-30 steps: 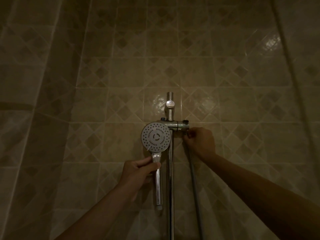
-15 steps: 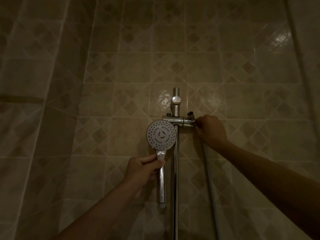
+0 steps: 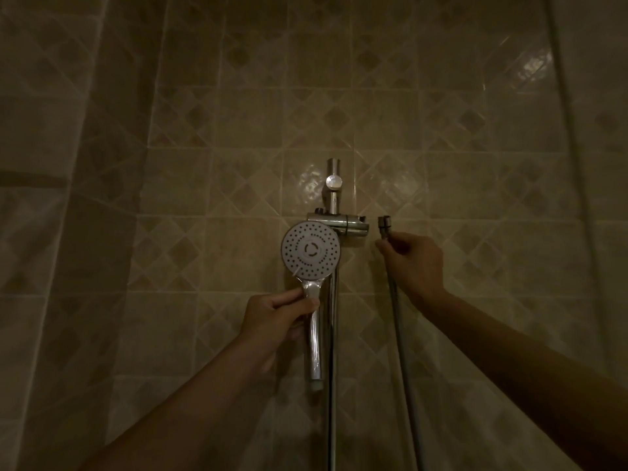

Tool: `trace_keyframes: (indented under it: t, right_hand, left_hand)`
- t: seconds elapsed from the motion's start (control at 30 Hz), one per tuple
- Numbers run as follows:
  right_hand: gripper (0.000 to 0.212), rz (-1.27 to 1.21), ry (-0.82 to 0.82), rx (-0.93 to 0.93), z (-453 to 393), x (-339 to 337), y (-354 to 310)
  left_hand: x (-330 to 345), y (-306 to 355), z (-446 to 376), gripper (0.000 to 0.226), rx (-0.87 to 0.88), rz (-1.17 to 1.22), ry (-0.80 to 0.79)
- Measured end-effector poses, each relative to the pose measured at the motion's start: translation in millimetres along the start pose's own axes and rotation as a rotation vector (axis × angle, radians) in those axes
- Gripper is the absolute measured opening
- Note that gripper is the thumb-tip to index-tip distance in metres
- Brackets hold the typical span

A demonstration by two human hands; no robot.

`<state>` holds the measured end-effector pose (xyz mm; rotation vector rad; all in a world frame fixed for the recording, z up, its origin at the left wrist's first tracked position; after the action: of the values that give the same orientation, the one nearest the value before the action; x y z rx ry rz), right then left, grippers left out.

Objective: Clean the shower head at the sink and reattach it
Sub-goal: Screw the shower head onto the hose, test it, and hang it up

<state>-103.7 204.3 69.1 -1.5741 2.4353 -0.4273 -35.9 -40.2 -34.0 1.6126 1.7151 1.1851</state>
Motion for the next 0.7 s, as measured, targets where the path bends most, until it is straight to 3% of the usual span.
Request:
trace_keyframes:
  t: [0.4,0.7]
  right_hand:
    - [0.016,-0.467,-0.259,0.248,142,13,7]
    - [0.022,-0.605,-0.347,0.467,256,15,17]
  left_hand:
    - [1,-13,34,0.023,-0.026,0.107,0.049]
    - [-18,-36,44,0.024,-0.068,0.186,0.131]
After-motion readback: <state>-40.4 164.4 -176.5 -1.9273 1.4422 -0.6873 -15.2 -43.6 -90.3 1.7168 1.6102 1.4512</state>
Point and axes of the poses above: each hand's wrist, its own z-axis away from the middle knuckle, its own x-axis out of the palm, y = z × x, the point moved 8 cm from there along -z, towards the middle knuckle, and after that the axes turned 4 degrees about -x, right-handed, at the moved point
